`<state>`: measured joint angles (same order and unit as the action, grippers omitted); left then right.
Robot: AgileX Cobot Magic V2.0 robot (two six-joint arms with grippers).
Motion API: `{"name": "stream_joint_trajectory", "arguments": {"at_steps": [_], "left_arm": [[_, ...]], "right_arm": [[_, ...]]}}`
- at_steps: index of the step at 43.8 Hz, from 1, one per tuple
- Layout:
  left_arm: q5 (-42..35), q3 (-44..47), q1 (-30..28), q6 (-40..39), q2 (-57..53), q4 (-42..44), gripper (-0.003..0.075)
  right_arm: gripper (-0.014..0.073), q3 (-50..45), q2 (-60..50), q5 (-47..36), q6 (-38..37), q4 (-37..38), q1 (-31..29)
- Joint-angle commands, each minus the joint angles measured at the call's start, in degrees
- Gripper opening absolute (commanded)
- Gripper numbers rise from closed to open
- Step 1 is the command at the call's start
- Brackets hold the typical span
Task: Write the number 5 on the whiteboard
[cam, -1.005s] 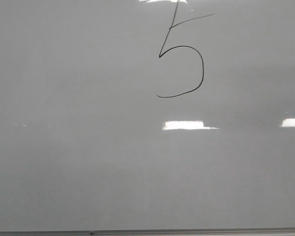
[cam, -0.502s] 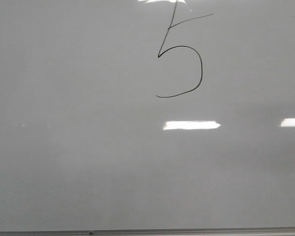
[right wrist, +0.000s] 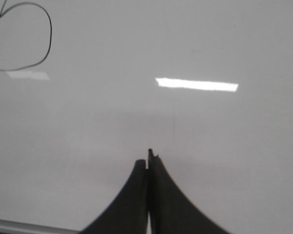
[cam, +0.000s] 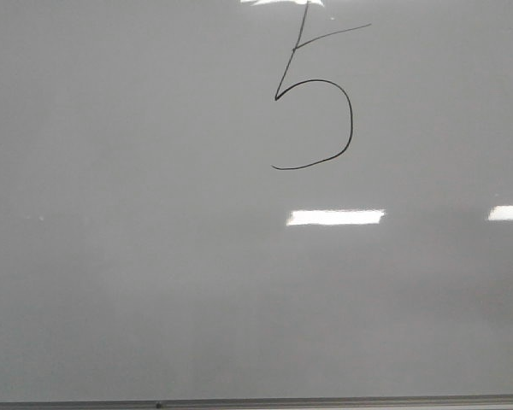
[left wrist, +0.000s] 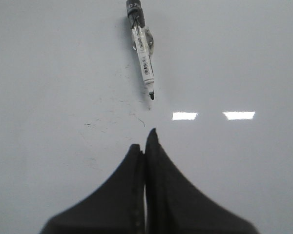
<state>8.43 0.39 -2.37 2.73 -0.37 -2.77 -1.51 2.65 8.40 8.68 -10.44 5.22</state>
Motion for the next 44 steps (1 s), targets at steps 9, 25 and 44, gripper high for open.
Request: {"name": "stream_joint_trajectory", "arguments": {"at_steps": [9, 25, 44], "left_arm": [[-4.6, 0.3, 0.4, -0.4, -0.7, -0.6, -0.0020], [-4.4, 0.3, 0.4, -0.4, -0.7, -0.6, -0.0020], [-4.4, 0.3, 0.4, -0.4, -0.7, -0.6, -0.0020]], "right_arm": [[-0.0062, 0.8, -4.0, -1.4, -0.3, 0.6, -0.3], [-0.0062, 0.8, -4.0, -0.8, -0.3, 0.6, -0.3], [-0.0062, 0.8, -4.0, -0.8, -0.3, 0.6, -0.3]]}}
